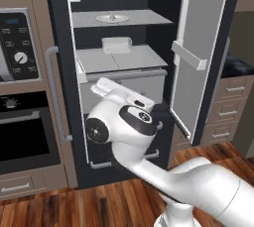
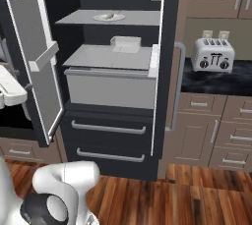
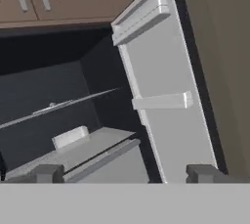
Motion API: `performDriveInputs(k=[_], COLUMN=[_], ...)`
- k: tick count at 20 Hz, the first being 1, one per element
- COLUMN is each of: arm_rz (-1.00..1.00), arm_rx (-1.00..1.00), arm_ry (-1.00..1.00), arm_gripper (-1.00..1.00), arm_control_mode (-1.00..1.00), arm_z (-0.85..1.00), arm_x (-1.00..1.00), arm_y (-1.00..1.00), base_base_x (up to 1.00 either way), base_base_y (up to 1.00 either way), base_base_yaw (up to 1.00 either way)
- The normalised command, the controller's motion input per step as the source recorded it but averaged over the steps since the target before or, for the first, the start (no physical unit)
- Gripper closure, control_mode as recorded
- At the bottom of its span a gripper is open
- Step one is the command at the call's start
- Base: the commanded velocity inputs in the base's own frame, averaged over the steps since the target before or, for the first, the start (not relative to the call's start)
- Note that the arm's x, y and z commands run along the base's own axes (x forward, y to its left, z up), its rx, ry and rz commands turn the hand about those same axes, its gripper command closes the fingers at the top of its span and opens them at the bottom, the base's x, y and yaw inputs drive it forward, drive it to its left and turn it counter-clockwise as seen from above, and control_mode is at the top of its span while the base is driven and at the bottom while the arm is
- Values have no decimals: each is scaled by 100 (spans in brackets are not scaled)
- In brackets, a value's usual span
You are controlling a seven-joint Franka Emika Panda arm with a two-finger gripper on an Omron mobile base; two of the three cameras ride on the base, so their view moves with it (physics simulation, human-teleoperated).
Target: Retrieve the fish from the fridge and place it on the saucepan with marinade on the stove.
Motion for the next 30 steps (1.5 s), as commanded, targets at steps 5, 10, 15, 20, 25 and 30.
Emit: performDriveInputs(k=[5,10,15,20,25,30], arm_rz=[50,38,9,0,0,3], arm_rx=[2,-6,-3,-8,-6,-5], arm_ry=[34,41,40,19,0,-13], arm_gripper=[-100,-100,-100,-100,-100,-100], arm_control_mode=[-100,-100,-100,-100,-100,-100], arm_z=[0,0,4,42,37,-4], arm_x=[22,64,98,50,0,0], arm_y=[-81,-43,0,2,8,-18], base_base_x=[0,0,0,0,0,0], base_base_y=[0,0,0,0,0,0], base_base_yaw=[0,0,0,0,0,0])
